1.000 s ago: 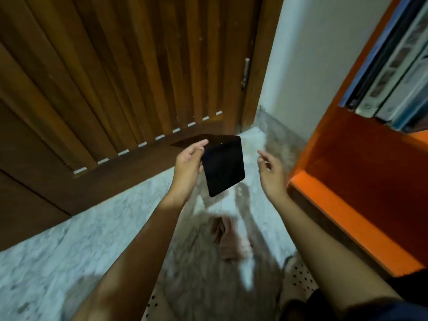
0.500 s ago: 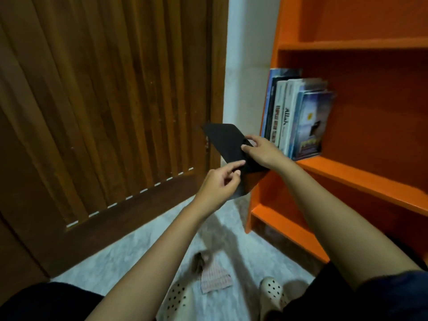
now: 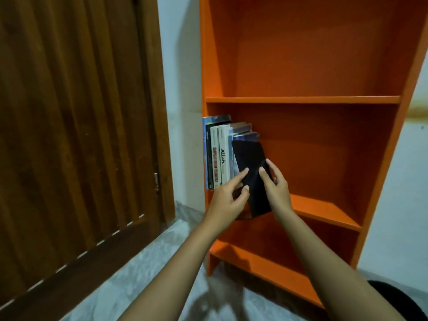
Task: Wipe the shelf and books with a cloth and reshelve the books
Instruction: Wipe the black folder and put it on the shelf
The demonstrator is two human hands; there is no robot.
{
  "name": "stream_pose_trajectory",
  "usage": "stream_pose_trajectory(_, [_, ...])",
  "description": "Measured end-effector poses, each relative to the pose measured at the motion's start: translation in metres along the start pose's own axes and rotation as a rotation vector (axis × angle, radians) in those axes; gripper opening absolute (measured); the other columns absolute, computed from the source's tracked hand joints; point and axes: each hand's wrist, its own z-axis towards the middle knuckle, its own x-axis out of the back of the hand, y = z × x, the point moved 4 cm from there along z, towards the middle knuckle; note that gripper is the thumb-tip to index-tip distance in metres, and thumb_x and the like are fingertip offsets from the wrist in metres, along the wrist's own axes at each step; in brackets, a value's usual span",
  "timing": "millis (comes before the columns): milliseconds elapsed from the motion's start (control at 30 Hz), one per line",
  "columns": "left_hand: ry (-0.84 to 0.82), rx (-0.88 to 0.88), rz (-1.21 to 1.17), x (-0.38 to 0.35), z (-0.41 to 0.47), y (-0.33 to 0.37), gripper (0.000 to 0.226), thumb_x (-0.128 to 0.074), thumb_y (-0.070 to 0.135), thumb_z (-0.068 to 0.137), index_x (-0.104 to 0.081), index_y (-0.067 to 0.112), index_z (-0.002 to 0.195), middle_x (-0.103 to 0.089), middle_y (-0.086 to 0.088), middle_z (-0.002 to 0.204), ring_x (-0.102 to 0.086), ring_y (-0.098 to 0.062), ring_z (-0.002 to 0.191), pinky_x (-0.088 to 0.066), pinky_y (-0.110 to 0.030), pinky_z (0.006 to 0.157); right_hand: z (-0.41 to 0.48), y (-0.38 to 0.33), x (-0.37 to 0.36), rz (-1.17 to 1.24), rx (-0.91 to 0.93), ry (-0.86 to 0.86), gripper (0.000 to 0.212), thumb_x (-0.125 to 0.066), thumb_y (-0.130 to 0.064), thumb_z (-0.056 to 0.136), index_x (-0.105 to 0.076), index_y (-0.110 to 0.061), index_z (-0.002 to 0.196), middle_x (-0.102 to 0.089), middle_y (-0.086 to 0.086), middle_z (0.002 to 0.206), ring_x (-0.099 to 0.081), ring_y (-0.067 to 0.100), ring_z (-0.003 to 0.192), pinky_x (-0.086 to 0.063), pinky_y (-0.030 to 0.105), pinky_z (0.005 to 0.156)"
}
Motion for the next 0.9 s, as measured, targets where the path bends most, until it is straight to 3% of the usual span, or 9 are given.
stream_pose_trajectory(67, [0.075, -0.026, -0.037, -0.004, 0.024, 0.0, 0.047, -0.052, 0.014, 0.096, -0.04, 0.025, 0.14, -0.053, 0.008, 0.124, -0.05, 0.0, 0.116, -0.04, -0.003, 0.091, 0.011, 0.009, 0.011, 0.022, 0.008, 0.032, 0.047, -0.055, -0.042, 0.092, -0.045, -0.034, 0.137, -0.042, -0.01, 0.145, -0.039, 0.014, 0.132, -0.037, 0.044, 0.109])
stream_pose_trajectory(200, [0.32, -0.012, -0.129, -0.001, 0.067, -0.025, 0.052, -0.049, 0.013, 0.097, -0.031, 0.027, 0.143, -0.059, -0.001, 0.127, -0.061, -0.013, 0.109, -0.049, -0.03, 0.097, 0.044, 0.028, 0.029, 0.078, 0.03, 0.093, 0.041, -0.054, -0.039, 0.092, -0.047, -0.037, 0.133, -0.044, -0.014, 0.14, -0.039, 0.01, 0.132, -0.035, 0.043, 0.111])
stream_pose_trajectory(300, [0.447, 0.087, -0.014, 0.005, 0.091, -0.064, 0.062, -0.053, 0.022, 0.095, -0.02, 0.026, 0.148, -0.046, -0.001, 0.141, -0.047, -0.01, 0.126, -0.041, -0.028, 0.105, 0.069, 0.046, 0.034, 0.097, 0.023, 0.135, 0.039, -0.054, -0.037, 0.093, -0.047, -0.039, 0.131, -0.045, -0.017, 0.13, -0.039, 0.006, 0.125, -0.035, 0.041, 0.11])
stream_pose_trajectory(367, [0.448, 0.211, 0.05, 0.006, 0.106, -0.095, 0.08, -0.057, 0.038, 0.091, -0.006, 0.024, 0.151, -0.027, -0.002, 0.153, -0.031, -0.01, 0.136, -0.032, -0.028, 0.108, 0.084, 0.06, 0.031, 0.109, 0.018, 0.134, 0.039, -0.054, -0.033, 0.093, -0.047, -0.037, 0.132, -0.045, -0.017, 0.13, -0.039, 0.005, 0.124, -0.035, 0.038, 0.109])
stream_pose_trajectory(500, [0.314, 0.402, 0.245, -0.002, 0.132, -0.145, 0.12, -0.054, 0.079, 0.062, 0.018, 0.034, 0.146, 0.005, -0.003, 0.158, -0.01, -0.028, 0.145, -0.024, -0.056, 0.112, 0.109, 0.086, 0.022, 0.144, 0.01, 0.15, 0.035, -0.055, -0.023, 0.094, -0.048, -0.03, 0.128, -0.047, -0.012, 0.128, -0.041, 0.006, 0.123, -0.037, 0.029, 0.104])
stream_pose_trajectory(633, [0.357, 0.421, 0.362, -0.011, 0.149, -0.169, 0.133, -0.057, 0.087, 0.048, 0.031, 0.043, 0.137, 0.001, -0.004, 0.154, -0.018, -0.035, 0.14, -0.029, -0.058, 0.108, 0.131, 0.108, 0.023, 0.16, -0.012, 0.181, 0.034, -0.049, -0.02, 0.096, -0.053, -0.01, 0.128, -0.056, -0.004, 0.117, -0.051, 0.009, 0.109, -0.042, 0.003, 0.078])
stream_pose_trajectory(767, [0.367, 0.431, 0.489, -0.027, 0.147, -0.182, 0.143, -0.062, 0.085, 0.046, 0.031, 0.033, 0.141, 0.004, -0.009, 0.15, -0.019, -0.038, 0.136, -0.032, -0.055, 0.106, 0.142, 0.128, 0.029, 0.126, -0.043, 0.183, 0.038, -0.045, -0.024, 0.097, -0.056, -0.003, 0.126, -0.062, 0.004, 0.114, -0.059, 0.01, 0.102, -0.047, 0.018, 0.086])
stream_pose_trajectory(833, [0.353, 0.452, 0.568, -0.035, 0.143, -0.187, 0.143, -0.067, 0.08, 0.05, 0.034, 0.032, 0.139, 0.004, -0.015, 0.149, -0.02, -0.04, 0.134, -0.032, -0.053, 0.105, 0.145, 0.132, 0.03, 0.126, -0.052, 0.171, 0.037, -0.045, -0.023, 0.097, -0.057, -0.001, 0.124, -0.063, 0.006, 0.114, -0.059, 0.018, 0.107, -0.045, 0.032, 0.095])
stream_pose_trajectory(900, [0.363, 0.456, 0.597, -0.039, 0.143, -0.189, 0.142, -0.07, 0.076, 0.053, 0.038, 0.034, 0.136, -0.001, -0.02, 0.147, -0.024, -0.041, 0.131, -0.033, -0.052, 0.105, 0.146, 0.133, 0.03, 0.143, -0.057, 0.157, 0.038, -0.046, -0.023, 0.097, -0.057, -0.002, 0.126, -0.061, 0.01, 0.122, -0.056, 0.022, 0.115, -0.043, 0.035, 0.1])
